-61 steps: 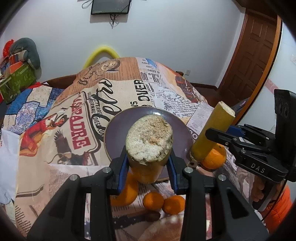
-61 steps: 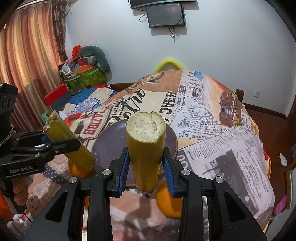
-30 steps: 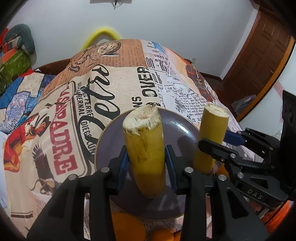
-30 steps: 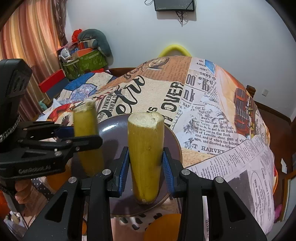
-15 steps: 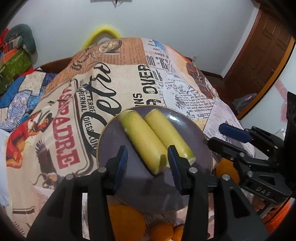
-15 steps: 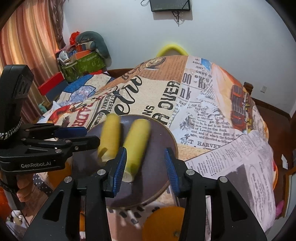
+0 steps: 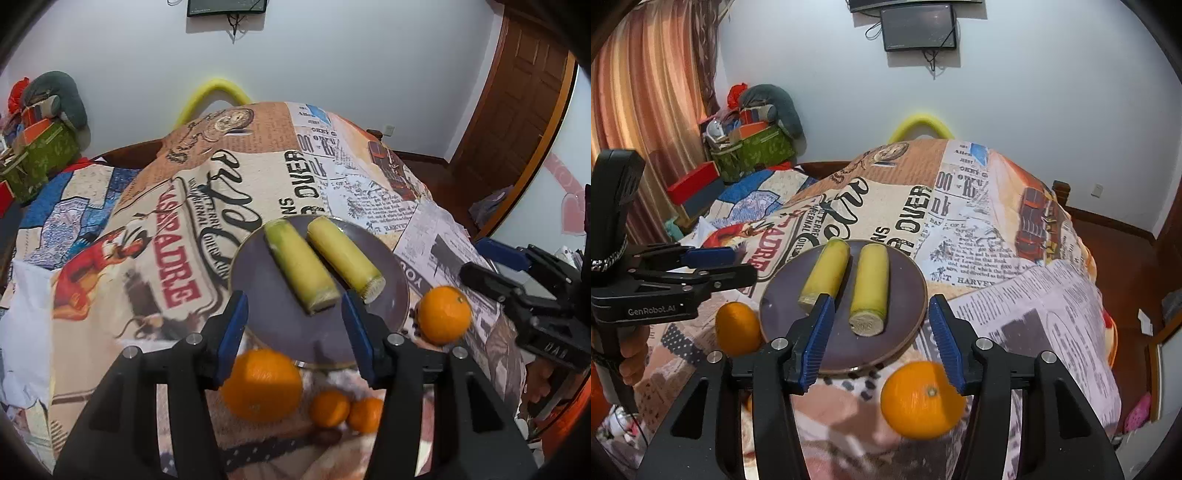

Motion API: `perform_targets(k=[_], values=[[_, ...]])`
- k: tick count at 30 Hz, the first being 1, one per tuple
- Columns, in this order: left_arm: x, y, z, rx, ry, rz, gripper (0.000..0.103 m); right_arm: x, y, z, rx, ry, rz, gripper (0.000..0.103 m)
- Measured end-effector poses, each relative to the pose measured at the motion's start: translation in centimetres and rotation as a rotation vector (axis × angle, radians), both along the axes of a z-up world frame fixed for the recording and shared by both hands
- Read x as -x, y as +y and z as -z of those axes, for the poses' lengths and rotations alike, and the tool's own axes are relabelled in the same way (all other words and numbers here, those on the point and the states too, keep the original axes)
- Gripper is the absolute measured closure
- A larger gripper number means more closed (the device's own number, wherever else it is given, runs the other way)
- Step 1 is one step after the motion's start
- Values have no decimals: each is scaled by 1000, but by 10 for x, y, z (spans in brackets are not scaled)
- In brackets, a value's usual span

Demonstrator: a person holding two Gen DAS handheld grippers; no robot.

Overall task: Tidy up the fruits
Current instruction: 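Lay both cylinders flat on the plate and open both tools, then grasp a large orange with the left tool while the right tool grasps another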

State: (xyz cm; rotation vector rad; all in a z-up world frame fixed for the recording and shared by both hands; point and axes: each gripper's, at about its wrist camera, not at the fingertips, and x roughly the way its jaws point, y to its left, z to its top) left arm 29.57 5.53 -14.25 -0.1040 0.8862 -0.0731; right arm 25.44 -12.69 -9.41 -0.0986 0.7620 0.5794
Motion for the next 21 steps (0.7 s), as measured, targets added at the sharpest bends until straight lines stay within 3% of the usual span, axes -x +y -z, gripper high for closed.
perform_targets(k=[3,6,10,12,21], values=[[15,5,-2,-12,8,-7,50,9,-5,-2,2,-12,23,43],[27,10,-1,-12,23,-13,48,18,-9,-2,12,-12,36,42],[42,12,2,-30,32,-14,38,31,-16,0,19,-9,54,39],[48,12,8,-37,41,-6,36,35,-18,3,27,-14,65,34],[49,17,53,21,123,-16,36,43,-28,36,76,29,102,33]])
